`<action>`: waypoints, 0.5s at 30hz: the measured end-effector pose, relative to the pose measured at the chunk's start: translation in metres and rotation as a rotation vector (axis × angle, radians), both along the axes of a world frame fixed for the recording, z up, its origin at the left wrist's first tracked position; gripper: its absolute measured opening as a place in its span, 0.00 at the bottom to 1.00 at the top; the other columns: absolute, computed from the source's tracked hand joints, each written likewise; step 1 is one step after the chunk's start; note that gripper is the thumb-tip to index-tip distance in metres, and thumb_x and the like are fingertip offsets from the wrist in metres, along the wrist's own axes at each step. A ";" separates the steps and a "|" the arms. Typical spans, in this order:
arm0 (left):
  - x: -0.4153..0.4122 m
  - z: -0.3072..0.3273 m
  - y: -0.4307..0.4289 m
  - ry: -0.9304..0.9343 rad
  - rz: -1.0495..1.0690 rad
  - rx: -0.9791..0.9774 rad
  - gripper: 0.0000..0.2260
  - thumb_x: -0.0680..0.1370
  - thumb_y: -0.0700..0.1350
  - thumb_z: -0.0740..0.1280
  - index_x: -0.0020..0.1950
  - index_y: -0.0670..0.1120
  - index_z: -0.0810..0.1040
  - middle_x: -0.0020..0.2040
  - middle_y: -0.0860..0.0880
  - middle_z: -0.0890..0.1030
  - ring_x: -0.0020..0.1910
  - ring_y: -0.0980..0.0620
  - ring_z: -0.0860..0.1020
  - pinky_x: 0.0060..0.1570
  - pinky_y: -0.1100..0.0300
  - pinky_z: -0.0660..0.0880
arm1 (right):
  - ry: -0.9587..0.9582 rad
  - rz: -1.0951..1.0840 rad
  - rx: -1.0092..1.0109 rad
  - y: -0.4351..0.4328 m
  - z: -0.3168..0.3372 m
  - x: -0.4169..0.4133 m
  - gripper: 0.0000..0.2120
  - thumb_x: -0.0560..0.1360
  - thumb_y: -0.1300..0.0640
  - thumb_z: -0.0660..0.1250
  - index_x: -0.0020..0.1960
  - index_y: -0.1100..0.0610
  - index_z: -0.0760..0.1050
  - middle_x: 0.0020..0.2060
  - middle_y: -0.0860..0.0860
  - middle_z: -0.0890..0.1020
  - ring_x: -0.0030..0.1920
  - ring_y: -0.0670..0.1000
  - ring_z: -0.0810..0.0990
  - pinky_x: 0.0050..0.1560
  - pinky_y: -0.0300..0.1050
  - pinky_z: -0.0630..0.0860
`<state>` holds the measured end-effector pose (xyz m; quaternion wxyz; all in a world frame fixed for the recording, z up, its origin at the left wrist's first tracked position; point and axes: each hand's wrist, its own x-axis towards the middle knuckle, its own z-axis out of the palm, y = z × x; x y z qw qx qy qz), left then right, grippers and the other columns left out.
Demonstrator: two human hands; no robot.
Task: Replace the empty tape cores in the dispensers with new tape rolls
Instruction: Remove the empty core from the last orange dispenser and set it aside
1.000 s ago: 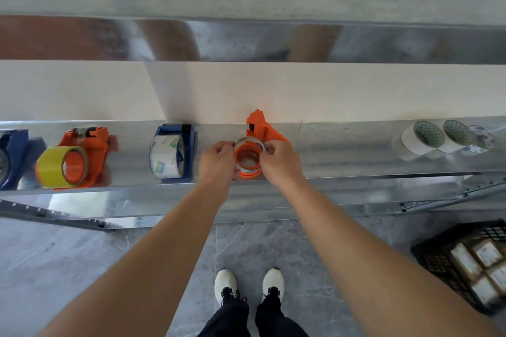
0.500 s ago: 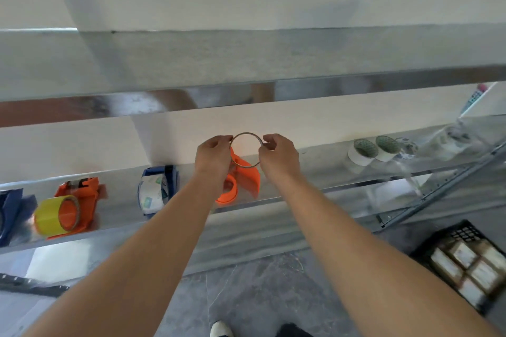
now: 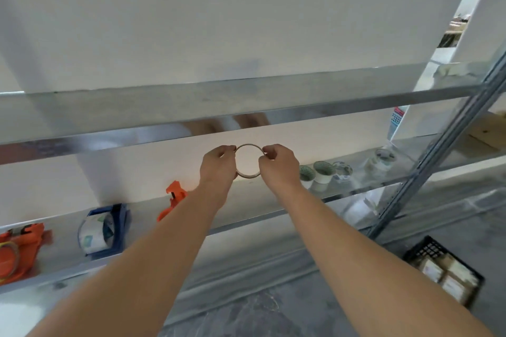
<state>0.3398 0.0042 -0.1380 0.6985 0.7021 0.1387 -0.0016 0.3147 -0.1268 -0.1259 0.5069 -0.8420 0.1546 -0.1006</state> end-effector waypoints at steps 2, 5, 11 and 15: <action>-0.008 0.005 -0.025 -0.016 0.003 -0.005 0.11 0.76 0.49 0.65 0.51 0.53 0.86 0.51 0.50 0.86 0.52 0.42 0.85 0.60 0.40 0.83 | -0.002 -0.008 -0.006 -0.025 0.003 -0.006 0.17 0.77 0.60 0.65 0.65 0.55 0.80 0.60 0.50 0.83 0.60 0.53 0.79 0.55 0.39 0.67; -0.014 0.015 -0.063 -0.042 0.022 -0.002 0.12 0.72 0.50 0.63 0.46 0.52 0.85 0.49 0.49 0.86 0.54 0.41 0.85 0.61 0.40 0.82 | -0.015 -0.019 0.005 -0.066 0.010 -0.012 0.17 0.77 0.60 0.66 0.65 0.55 0.80 0.59 0.50 0.83 0.61 0.54 0.80 0.56 0.41 0.70; -0.016 0.028 -0.145 -0.067 0.013 0.014 0.10 0.74 0.46 0.63 0.42 0.48 0.85 0.43 0.47 0.85 0.55 0.35 0.84 0.60 0.38 0.82 | -0.051 -0.014 -0.049 -0.148 0.022 -0.021 0.16 0.77 0.61 0.66 0.64 0.56 0.80 0.58 0.50 0.84 0.60 0.53 0.80 0.55 0.41 0.68; -0.012 0.031 -0.195 -0.067 -0.004 -0.001 0.10 0.78 0.44 0.64 0.42 0.49 0.85 0.44 0.45 0.86 0.55 0.34 0.85 0.61 0.38 0.82 | -0.049 -0.027 -0.058 -0.199 0.030 -0.021 0.15 0.78 0.61 0.66 0.64 0.56 0.80 0.58 0.51 0.84 0.60 0.53 0.80 0.55 0.41 0.69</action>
